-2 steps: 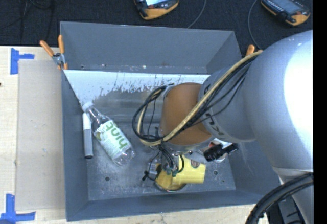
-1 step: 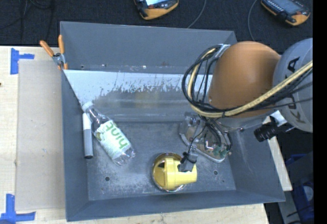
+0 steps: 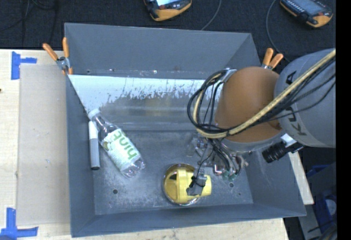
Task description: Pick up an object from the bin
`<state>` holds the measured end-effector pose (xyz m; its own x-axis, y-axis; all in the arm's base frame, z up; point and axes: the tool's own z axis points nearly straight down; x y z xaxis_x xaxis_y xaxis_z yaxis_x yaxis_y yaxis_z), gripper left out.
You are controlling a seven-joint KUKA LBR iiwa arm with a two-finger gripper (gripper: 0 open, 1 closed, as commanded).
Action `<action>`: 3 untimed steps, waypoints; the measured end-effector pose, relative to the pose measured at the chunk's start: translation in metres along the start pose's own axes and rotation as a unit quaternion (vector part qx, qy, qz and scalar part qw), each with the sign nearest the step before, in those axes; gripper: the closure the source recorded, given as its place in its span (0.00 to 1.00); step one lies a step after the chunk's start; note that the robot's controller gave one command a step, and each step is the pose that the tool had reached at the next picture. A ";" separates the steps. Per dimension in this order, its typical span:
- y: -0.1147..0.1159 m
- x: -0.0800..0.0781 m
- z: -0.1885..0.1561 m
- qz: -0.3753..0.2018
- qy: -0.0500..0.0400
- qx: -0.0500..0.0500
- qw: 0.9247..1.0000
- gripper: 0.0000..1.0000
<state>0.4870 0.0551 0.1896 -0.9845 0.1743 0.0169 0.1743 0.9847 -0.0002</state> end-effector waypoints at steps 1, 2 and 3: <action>-0.021 -0.002 0.060 -0.141 0.004 0.000 0.990 0.00; 0.006 0.012 0.040 -0.209 0.004 0.000 0.978 0.00; -0.004 0.004 0.068 -0.114 0.005 0.000 0.993 0.00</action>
Offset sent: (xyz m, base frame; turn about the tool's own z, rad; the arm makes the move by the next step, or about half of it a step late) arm -0.0008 -0.0205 -0.0573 -0.2840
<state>0.4808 0.0519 0.1214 -0.9982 -0.0542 0.0268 -0.0541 0.9985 0.0043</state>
